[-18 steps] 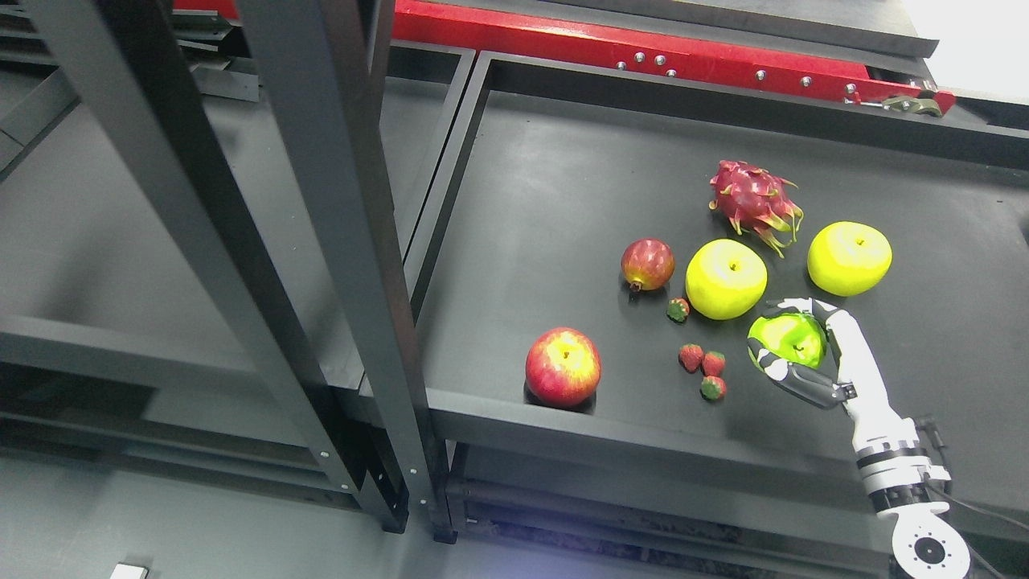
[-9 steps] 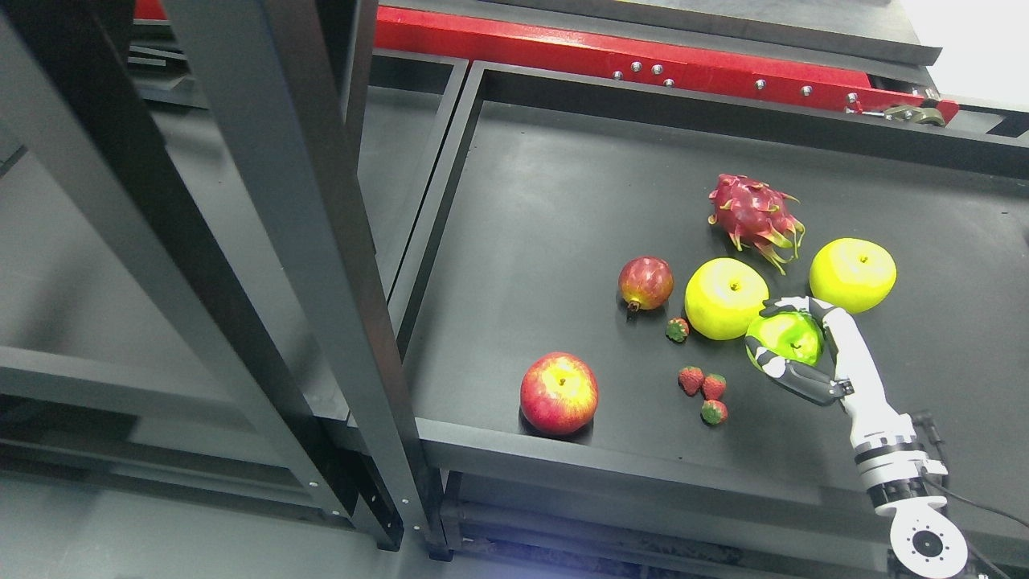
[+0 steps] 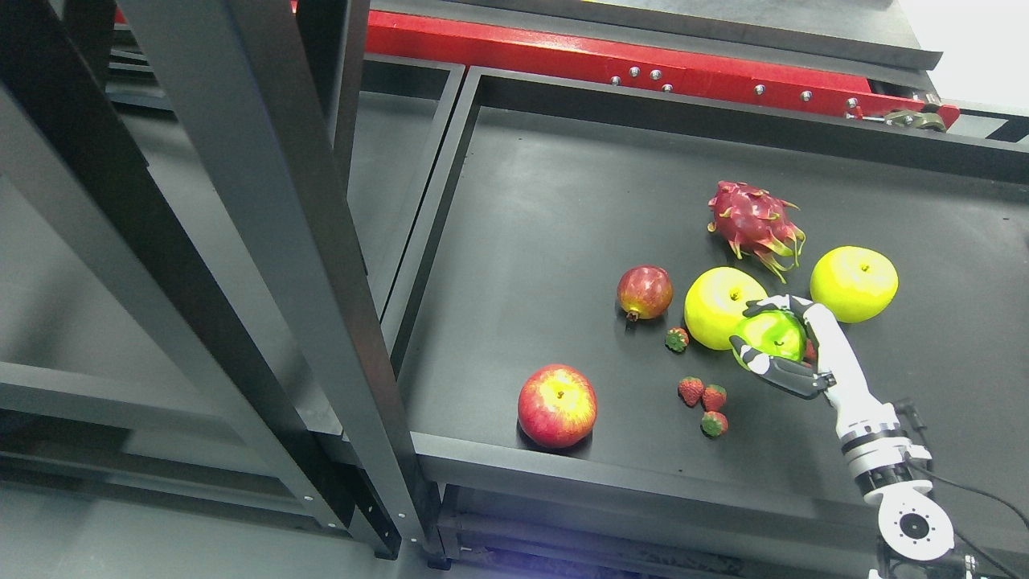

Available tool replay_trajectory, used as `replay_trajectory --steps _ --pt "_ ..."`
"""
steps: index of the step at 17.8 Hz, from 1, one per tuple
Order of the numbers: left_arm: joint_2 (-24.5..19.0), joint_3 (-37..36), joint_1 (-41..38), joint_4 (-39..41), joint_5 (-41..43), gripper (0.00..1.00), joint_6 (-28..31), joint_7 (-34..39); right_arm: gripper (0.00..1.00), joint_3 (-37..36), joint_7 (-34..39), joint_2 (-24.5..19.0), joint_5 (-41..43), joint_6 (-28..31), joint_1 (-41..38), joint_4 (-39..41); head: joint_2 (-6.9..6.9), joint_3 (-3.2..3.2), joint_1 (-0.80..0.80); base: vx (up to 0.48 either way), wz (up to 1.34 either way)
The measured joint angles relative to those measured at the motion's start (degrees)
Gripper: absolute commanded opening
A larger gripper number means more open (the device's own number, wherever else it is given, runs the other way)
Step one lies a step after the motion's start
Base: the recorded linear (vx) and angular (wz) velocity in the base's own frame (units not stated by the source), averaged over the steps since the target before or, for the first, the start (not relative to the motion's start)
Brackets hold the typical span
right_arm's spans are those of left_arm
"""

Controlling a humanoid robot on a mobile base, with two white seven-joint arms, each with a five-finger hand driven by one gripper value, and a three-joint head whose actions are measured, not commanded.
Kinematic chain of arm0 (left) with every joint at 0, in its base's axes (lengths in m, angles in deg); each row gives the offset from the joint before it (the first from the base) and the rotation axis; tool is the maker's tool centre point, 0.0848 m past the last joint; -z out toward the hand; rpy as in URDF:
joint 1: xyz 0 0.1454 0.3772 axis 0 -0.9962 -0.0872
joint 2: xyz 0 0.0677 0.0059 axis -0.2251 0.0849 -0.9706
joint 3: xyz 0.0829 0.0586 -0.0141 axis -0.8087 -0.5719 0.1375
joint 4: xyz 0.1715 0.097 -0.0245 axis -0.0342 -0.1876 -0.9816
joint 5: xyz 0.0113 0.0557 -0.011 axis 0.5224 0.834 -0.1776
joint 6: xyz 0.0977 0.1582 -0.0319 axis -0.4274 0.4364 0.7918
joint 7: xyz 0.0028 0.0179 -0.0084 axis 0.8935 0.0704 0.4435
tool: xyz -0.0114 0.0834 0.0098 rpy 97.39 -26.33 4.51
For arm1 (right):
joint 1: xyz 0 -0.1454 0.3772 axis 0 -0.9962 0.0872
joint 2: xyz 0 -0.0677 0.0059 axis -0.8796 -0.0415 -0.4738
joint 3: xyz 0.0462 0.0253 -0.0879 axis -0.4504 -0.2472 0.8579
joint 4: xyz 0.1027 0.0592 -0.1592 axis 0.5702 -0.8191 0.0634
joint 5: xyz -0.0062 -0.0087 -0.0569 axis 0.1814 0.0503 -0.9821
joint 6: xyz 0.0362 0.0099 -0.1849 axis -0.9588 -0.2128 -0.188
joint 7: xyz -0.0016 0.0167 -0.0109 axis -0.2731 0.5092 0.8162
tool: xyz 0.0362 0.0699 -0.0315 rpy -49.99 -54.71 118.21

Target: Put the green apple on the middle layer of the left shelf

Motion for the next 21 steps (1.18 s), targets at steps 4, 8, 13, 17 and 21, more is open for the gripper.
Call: replay_trajectory --steps 4,8,13,17,21 --pt "0.0 0.0 0.0 0.0 0.0 1.0 0.0 0.0 0.03 1.1 0.6 -0.1 -2.0 0.1 0.4 -0.8 0.0 0.0 0.0 0.0 0.0" --pt "0.0 0.0 0.0 0.0 0.0 1.0 0.0 0.0 0.37 1.9 0.7 -0.1 -3.5 1.0 0.6 -2.0 0.0 0.0 0.0 0.0 0.0" --pt "0.0 0.0 0.0 0.0 0.0 1.0 0.0 0.0 1.0 2.4 0.8 -0.2 -4.0 2.4 0.8 -3.0 0.0 0.0 0.0 0.0 0.0" --pt "0.0 0.0 0.0 0.0 0.0 1.0 0.0 0.0 1.0 2.5 0.6 -0.2 -4.0 2.5 0.8 -3.5 0.0 0.0 0.0 0.0 0.0" --pt "0.0 0.0 0.0 0.0 0.0 1.0 0.0 0.0 1.0 2.3 0.2 -0.2 -4.0 2.9 0.8 -3.8 0.0 0.0 0.0 0.0 0.0"
